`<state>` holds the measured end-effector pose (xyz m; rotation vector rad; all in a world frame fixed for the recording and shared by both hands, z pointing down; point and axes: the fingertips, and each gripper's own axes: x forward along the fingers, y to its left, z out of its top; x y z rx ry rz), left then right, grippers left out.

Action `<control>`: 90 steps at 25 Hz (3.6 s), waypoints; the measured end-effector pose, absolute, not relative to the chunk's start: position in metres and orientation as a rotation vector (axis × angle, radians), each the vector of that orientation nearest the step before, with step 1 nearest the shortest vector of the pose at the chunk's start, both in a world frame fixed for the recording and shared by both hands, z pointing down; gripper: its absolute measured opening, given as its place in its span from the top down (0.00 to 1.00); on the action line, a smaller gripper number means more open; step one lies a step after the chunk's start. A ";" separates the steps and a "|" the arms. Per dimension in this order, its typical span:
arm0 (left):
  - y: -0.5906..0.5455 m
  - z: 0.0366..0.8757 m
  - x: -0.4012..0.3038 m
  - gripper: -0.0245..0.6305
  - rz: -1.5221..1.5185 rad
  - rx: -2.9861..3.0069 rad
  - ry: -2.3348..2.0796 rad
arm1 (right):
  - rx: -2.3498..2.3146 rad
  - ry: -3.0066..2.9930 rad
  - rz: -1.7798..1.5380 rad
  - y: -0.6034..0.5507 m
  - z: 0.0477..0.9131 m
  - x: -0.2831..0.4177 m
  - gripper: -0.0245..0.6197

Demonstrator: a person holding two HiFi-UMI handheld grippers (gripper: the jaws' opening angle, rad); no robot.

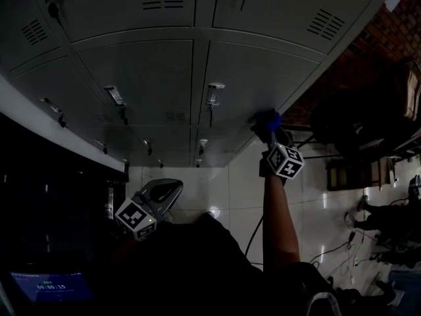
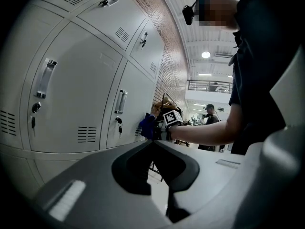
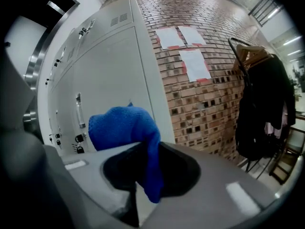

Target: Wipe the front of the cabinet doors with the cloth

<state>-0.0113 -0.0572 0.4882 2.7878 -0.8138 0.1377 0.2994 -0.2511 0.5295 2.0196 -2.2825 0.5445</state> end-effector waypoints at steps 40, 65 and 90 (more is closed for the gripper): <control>-0.055 0.490 -0.079 0.96 0.125 2.710 -0.934 | 1.607 -2.441 0.587 -0.273 0.576 0.106 0.85; -0.064 0.502 -0.017 0.96 0.159 2.747 -0.820 | 1.860 -2.242 0.523 -0.274 0.583 0.267 0.85; -0.059 0.489 -0.018 0.96 0.145 2.788 -0.822 | 1.947 -2.282 0.451 -0.228 0.537 0.280 0.85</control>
